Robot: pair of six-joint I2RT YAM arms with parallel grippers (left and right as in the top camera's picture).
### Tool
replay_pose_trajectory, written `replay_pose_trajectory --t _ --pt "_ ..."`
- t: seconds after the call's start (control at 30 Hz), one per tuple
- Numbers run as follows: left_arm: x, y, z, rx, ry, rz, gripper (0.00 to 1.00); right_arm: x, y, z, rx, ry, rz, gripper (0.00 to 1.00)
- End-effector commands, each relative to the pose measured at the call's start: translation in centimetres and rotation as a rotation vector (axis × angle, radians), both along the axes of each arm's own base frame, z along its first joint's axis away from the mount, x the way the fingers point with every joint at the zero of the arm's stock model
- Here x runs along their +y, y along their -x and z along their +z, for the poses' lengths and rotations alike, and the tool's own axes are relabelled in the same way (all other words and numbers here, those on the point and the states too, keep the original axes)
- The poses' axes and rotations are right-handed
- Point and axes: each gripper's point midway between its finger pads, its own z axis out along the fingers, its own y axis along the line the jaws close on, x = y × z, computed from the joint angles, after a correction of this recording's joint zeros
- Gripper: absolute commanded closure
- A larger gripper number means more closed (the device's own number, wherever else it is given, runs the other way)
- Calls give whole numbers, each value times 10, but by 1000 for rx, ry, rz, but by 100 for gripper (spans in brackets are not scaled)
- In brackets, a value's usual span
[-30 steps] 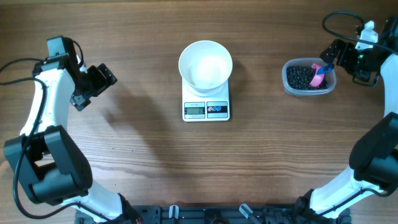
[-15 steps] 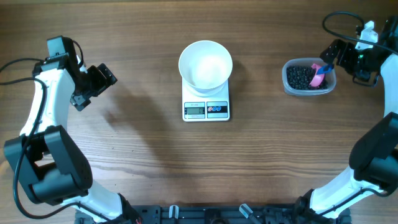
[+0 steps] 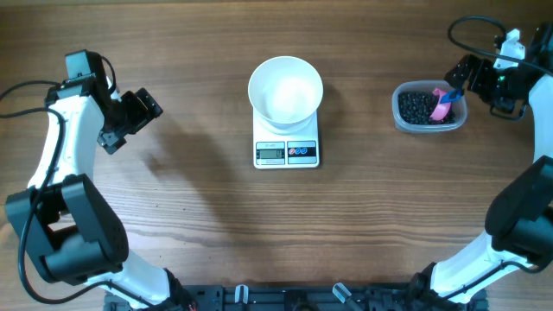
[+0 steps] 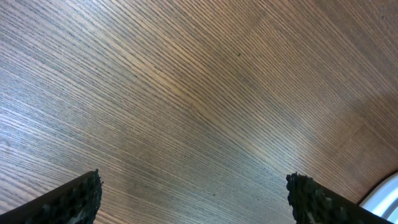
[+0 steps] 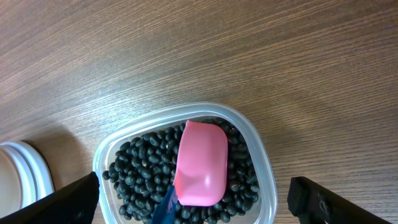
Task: Scoop item into bowl and weigh 150g on scale
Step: 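Retract the left gripper to the left side of the table, then move the left gripper back beside the scale display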
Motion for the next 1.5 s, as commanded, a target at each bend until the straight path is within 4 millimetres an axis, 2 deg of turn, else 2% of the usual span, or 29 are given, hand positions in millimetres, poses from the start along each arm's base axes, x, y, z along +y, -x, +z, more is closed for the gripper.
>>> replay_pose_trajectory --t 0.0,0.13,0.2,0.27,0.3,0.33,0.4,0.43,0.5,0.53,0.6,0.7,0.77,0.8,0.87,0.93,1.03,1.2,1.37,1.47 --pt "-3 -2 1 -8 12 3 0 -3 -4 18 -43 22 -4 0" --pt "2 -3 1 -12 -9 10 0 -3 -4 18 -43 22 -4 0" --pt "-14 -14 11 -75 73 -39 0 -3 -4 18 -43 22 -4 0" --pt "-58 -31 50 -261 248 -321 0 -3 -4 18 -43 22 -4 0" --pt "-69 -35 67 -322 276 -386 1 -3 -4 18 -43 22 -4 0" --pt "-84 -36 93 -398 279 -469 0 -3 -4 18 -43 22 -4 0" --pt "-107 -28 126 -479 222 -605 0 -3 -4 18 -44 22 -4 0" --pt "-129 -18 141 -521 175 -732 0 -3 -4 18 -43 22 -4 0" --pt "-170 3 153 -547 82 -974 0 -3 -4 18 -43 22 -4 0" --pt "-187 14 148 -520 35 -1080 0 -3 -4 18 -43 22 -4 0" --pt "-205 29 133 -436 -19 -1179 0 -3 -4 18 -43 22 -4 0" --pt "-237 61 92 -266 -79 -1332 0 -3 -4 18 -43 22 -4 0" --pt "-252 82 69 -202 -129 -1472 0 -3 -4 18 -43 22 -4 0" --pt "-257 96 50 -165 -173 -1582 0 -3 -4 18 -43 22 -4 0" --pt "-258 103 35 -154 -188 -1648 0 -3 -4 18 -43 22 -4 0" --pt "-257 106 22 -150 -188 -1657 0 -3 -4 18 -44 22 -4 0" --pt "-253 105 12 -162 -216 -1714 0 -3 -4 18 -43 22 -4 0" --pt "-246 86 14 -208 -266 -1696 0 -3 -4 18 -44 22 -4 0" --pt "-230 76 15 -208 -271 -1636 0 -3 -4 18 -44 22 -4 0" --pt "-229 76 15 -221 -271 -1682 0 -3 -4 18 -44 22 -4 0"
